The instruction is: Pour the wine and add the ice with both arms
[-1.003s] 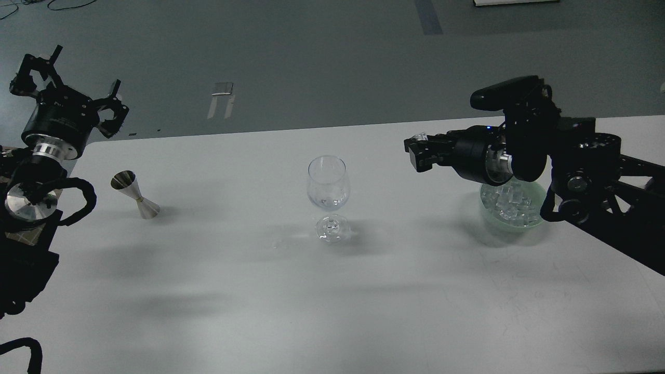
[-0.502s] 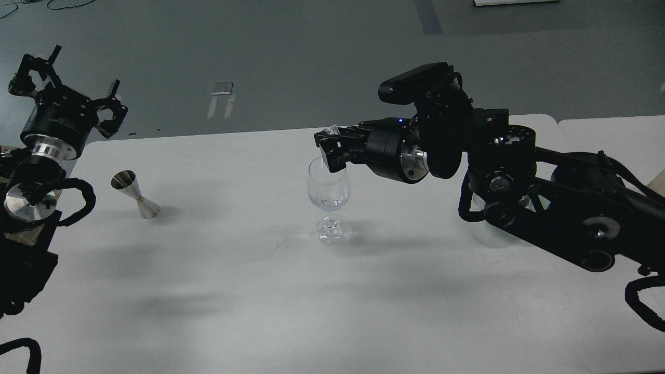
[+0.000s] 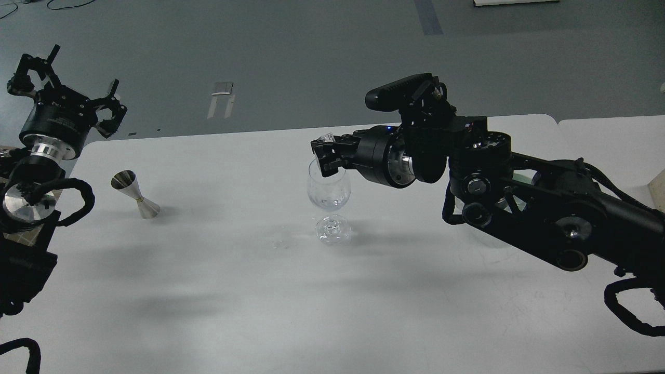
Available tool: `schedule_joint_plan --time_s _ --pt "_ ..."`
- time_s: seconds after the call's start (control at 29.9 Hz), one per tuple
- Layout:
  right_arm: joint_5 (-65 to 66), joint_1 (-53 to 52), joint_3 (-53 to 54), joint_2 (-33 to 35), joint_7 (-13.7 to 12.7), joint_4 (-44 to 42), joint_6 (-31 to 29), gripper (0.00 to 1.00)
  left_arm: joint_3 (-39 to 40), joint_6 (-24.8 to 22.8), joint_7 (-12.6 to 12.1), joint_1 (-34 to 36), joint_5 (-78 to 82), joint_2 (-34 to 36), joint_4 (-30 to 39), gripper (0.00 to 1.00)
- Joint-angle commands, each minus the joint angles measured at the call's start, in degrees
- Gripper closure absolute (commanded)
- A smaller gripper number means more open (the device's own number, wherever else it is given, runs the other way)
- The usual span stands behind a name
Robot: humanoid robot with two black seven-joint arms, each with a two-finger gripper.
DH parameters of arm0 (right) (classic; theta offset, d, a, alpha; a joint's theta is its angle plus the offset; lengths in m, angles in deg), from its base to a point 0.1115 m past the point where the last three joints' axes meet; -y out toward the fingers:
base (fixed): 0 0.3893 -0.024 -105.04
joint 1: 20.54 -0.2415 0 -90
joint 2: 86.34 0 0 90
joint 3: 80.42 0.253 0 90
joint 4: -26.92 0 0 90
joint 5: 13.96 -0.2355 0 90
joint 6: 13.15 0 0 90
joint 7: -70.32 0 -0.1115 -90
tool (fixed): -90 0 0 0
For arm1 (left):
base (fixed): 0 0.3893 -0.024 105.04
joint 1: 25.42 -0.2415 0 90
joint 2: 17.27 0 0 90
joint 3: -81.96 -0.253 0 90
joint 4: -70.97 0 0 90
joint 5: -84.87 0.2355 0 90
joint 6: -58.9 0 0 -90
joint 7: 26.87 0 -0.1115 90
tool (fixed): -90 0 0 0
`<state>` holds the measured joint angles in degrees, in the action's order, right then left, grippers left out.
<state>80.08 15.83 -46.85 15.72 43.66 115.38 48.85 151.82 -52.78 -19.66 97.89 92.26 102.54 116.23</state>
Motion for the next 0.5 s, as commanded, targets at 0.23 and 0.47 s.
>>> schedule_joint_plan --time_s 0.23,0.47 --pt "-0.3 0.1 0.0 -2.0 -0.9 -0.9 0.0 0.54 -0.1 0.0 0.0 0.0 0.1 0.2 -0.1 0.02" --pt "-0.3 -0.1 0.4 -1.8 -0.9 -0.7 0.0 0.53 -0.1 0.0 0.0 0.0 0.1 0.2 -0.1 0.02"
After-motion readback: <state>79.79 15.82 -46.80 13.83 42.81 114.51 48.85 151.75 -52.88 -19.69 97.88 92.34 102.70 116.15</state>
